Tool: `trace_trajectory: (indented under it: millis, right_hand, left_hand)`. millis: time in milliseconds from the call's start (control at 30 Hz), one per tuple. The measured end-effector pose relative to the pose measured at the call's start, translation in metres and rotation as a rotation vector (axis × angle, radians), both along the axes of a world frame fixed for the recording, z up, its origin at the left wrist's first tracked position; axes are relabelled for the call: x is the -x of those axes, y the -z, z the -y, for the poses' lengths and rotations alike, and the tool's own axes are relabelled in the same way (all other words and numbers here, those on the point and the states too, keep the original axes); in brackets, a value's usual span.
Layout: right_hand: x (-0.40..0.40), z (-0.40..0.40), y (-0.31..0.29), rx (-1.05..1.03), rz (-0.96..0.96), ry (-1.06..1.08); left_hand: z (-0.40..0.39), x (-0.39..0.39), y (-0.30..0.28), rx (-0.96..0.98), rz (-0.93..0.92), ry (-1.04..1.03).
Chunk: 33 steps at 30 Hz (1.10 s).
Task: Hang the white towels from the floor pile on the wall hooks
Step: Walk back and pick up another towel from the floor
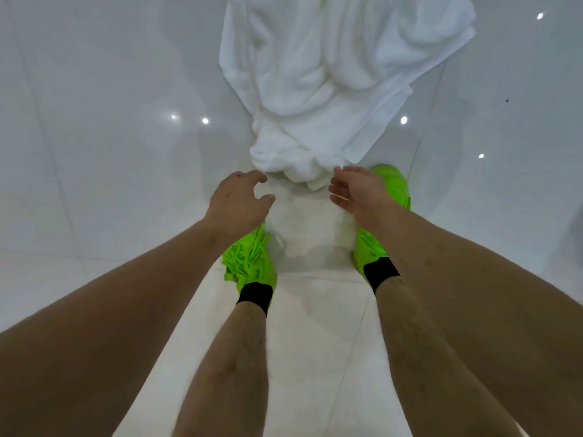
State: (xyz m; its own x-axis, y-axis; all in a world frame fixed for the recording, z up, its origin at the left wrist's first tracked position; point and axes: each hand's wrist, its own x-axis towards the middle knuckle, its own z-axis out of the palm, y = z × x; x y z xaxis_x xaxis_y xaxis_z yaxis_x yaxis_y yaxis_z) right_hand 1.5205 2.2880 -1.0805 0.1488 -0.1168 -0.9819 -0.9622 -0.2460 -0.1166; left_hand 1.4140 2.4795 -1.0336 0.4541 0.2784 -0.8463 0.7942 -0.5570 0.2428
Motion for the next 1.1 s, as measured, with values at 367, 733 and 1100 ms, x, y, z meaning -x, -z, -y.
trace_trajectory:
  millis: [367, 733, 1100]
  right_hand:
    - [-0.025, -0.028, -0.157, 0.059, 0.337, -0.521]
    - [-0.134, -0.060, -0.498, -0.010, 0.747, -0.480]
    - [-0.178, 0.029, -0.805, -0.057, 1.157, -0.164]
  left_hand:
    - [-0.015, -0.064, -0.145, -0.004, 0.082, 0.099]
    - [-0.055, -0.199, -0.462, -0.064, 0.427, 0.418]
    - [0.056, -0.278, -0.765, 0.003, 0.853, 0.657]
